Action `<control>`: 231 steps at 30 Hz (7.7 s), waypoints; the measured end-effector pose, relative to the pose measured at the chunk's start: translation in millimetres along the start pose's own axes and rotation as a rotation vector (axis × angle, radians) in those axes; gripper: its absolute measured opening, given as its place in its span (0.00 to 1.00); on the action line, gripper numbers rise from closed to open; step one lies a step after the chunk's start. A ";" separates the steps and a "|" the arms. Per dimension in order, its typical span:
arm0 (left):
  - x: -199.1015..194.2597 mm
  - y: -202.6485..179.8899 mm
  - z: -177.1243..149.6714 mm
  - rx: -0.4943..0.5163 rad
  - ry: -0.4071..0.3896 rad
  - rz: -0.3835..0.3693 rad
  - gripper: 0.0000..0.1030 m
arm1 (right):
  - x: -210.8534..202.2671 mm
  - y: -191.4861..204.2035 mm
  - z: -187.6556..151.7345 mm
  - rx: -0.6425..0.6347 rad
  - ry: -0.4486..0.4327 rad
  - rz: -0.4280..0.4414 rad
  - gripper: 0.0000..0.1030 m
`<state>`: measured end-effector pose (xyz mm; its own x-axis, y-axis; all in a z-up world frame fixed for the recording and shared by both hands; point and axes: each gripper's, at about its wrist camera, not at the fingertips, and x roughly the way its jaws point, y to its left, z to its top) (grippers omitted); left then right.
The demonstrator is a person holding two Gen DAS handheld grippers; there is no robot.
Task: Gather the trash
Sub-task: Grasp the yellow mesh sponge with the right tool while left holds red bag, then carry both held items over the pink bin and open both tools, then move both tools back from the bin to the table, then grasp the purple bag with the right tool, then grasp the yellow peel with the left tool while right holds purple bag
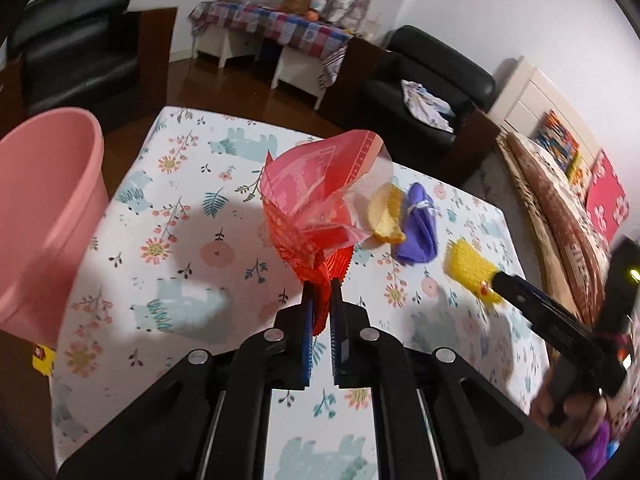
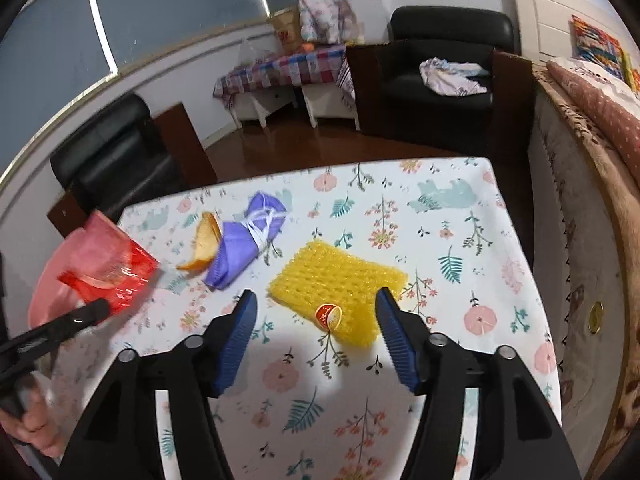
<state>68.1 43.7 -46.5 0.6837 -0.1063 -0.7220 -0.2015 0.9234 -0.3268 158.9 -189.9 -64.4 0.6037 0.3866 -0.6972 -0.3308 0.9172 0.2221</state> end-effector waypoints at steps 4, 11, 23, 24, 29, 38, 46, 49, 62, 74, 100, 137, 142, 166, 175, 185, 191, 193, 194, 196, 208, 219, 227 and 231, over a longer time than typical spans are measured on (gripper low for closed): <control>-9.8 -1.2 -4.3 0.039 -0.011 -0.011 0.06 | 19.6 1.9 -1.4 -0.046 0.055 -0.023 0.62; -19.0 -0.3 -7.7 0.050 -0.025 -0.032 0.06 | 25.0 2.6 0.0 -0.083 0.062 -0.100 0.16; -46.4 7.6 -13.0 0.070 -0.070 -0.046 0.06 | -22.8 8.3 -13.2 0.055 0.014 0.031 0.08; -49.4 9.0 -13.7 0.068 -0.072 -0.050 0.06 | -27.4 11.0 -14.1 0.067 0.010 0.050 0.08; -65.2 15.2 -17.4 0.065 -0.097 -0.055 0.06 | -49.7 39.1 -15.8 0.102 -0.006 0.161 0.08; -96.4 38.9 -20.7 0.046 -0.135 -0.020 0.06 | -65.9 102.9 -10.5 0.094 -0.006 0.301 0.08; -129.5 74.9 -17.3 0.004 -0.193 0.026 0.06 | -63.8 165.2 5.4 0.045 0.017 0.416 0.08; -137.5 88.8 -14.7 -0.014 -0.210 0.055 0.06 | -62.1 191.6 9.4 0.015 0.026 0.454 0.08; -143.1 155.2 -8.6 -0.077 -0.198 0.214 0.06 | -17.3 303.9 10.7 -0.080 0.154 0.581 0.08; -130.6 185.0 -2.0 -0.097 -0.166 0.278 0.11 | 36.4 344.1 -0.9 -0.100 0.244 0.558 0.10; -145.2 156.3 -12.3 -0.074 -0.210 0.182 0.43 | -2.6 293.3 -18.9 -0.174 0.097 0.417 0.42; -5.0 -20.7 38.0 0.247 -0.133 -0.028 0.43 | 57.7 64.3 18.2 0.122 0.008 -0.012 0.42; 14.6 -27.6 41.3 0.274 -0.110 -0.031 0.43 | 69.9 63.8 18.1 0.132 0.031 -0.008 0.28; 111.6 -56.1 59.5 0.323 0.023 -0.011 0.43 | 20.6 32.6 -22.3 0.236 -0.015 0.026 0.20; 119.6 -70.1 50.5 0.349 0.040 -0.017 0.28 | 23.8 17.8 -23.2 0.286 0.004 0.061 0.20; 97.3 -67.9 41.7 0.329 0.019 -0.032 0.03 | 23.8 18.1 -23.3 0.288 0.003 0.062 0.20; 68.6 -57.1 37.2 0.288 0.005 -0.058 0.03 | 23.3 16.3 -22.4 0.290 0.002 0.066 0.20; 56.7 -52.8 35.0 0.276 0.003 -0.065 0.03 | 23.3 16.9 -22.1 0.292 0.007 0.074 0.20; 51.5 -50.5 33.6 0.273 0.002 -0.067 0.03 | 22.5 17.3 -22.0 0.293 0.006 0.075 0.20; 40.6 -45.6 29.1 0.269 0.001 -0.063 0.03 | 22.9 17.2 -22.1 0.292 0.007 0.075 0.20; -15.1 -13.1 7.5 0.225 -0.030 -0.027 0.03 | 25.0 17.3 -20.1 0.299 0.014 0.090 0.21; -68.2 11.1 -7.9 0.200 -0.106 -0.001 0.03 | 28.1 20.1 -18.6 0.290 0.018 0.079 0.21; -100.2 36.3 -11.5 0.141 -0.157 0.019 0.03 | 29.8 40.2 -18.1 0.238 0.020 0.014 0.21; -112.3 48.3 -11.3 0.122 -0.181 0.028 0.03 | 25.8 55.2 -27.4 0.217 0.030 0.019 0.21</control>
<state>-26.4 96.1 12.0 0.7962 -0.0220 -0.6046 -0.1436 0.9639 -0.2242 136.3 -131.9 -88.8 0.5761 0.4043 -0.7104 -0.1761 0.9101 0.3751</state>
